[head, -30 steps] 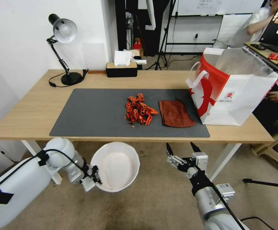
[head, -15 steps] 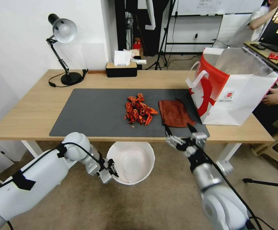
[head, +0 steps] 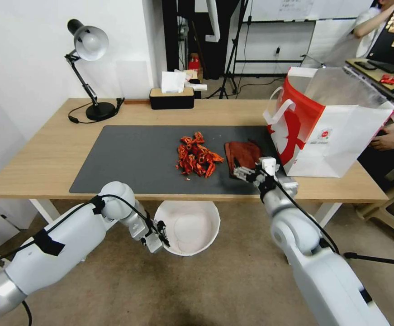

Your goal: Sweep shrimp from table into container with towel, then put container into takeout bag.

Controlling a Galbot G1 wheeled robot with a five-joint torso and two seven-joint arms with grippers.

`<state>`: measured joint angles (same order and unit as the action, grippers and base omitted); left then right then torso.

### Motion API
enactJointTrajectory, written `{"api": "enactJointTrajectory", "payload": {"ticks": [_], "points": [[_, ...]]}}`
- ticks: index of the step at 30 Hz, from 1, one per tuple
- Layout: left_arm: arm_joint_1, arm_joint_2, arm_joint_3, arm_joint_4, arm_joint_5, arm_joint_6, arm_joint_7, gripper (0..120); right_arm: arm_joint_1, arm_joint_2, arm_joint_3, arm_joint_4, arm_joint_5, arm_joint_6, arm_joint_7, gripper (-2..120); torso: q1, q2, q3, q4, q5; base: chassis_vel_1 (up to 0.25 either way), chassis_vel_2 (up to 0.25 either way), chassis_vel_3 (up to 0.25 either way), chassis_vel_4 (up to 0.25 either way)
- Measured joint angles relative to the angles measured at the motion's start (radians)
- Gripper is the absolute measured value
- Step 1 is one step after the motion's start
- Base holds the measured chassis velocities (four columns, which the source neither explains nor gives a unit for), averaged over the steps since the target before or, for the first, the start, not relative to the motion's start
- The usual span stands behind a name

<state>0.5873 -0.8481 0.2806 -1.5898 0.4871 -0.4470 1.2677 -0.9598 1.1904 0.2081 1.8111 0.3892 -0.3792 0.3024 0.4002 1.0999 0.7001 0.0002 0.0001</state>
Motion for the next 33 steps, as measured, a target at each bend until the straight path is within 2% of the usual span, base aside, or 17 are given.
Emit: {"api": "enactJointTrajectory", "payload": {"ticks": [3,9,17,22,25,27,33], "points": [[-0.002,0.0,0.004,0.004,-0.001,0.0,0.001,0,0.049,0.005,-0.025,-0.051,-0.005,-0.006,0.019,100,0.0,0.0,0.0,-0.0001,-0.0001,0.0,0.0,0.0,0.0],[0.005,0.012,0.003,0.002,-0.008,-0.002,0.001,0,0.146,0.038,-0.081,-0.143,0.01,-0.086,0.103,100,0.0,0.0,0.0,0.0,-0.0001,0.0,0.0,0.0,0.0],[0.021,0.014,-0.001,0.006,-0.01,-0.008,-0.001,0,0.148,0.062,-0.088,-0.148,0.027,-0.149,0.159,100,0.0,0.0,0.0,-0.0002,-0.0002,0.0,0.0,0.0,0.0],[0.028,0.012,0.002,0.01,-0.01,-0.018,-0.002,0,0.143,0.067,-0.084,-0.146,0.041,-0.156,0.169,98,0.0,0.0,0.0,-0.0002,-0.0002,0.0,0.0,0.0,0.0],[0.03,0.011,0.004,0.01,-0.01,-0.021,-0.003,0,0.142,0.068,-0.081,-0.145,0.063,-0.163,0.178,93,0.0,0.0,0.0,-0.0002,-0.0001,0.0,0.0,0.0,0.0],[0.03,0.011,0.0,0.011,-0.013,-0.021,-0.004,0,0.142,0.069,-0.081,-0.141,0.073,-0.167,0.184,83,0.0,0.0,0.0,-0.0002,-0.0001,0.0,0.0,0.0,0.0],[0.026,0.01,-0.005,0.017,-0.019,-0.022,-0.006,0,0.142,0.072,-0.082,-0.136,0.092,-0.175,0.197,73,0.0,0.0,0.0,-0.0002,-0.0001,0.0,0.0,0.0,0.0]]}}
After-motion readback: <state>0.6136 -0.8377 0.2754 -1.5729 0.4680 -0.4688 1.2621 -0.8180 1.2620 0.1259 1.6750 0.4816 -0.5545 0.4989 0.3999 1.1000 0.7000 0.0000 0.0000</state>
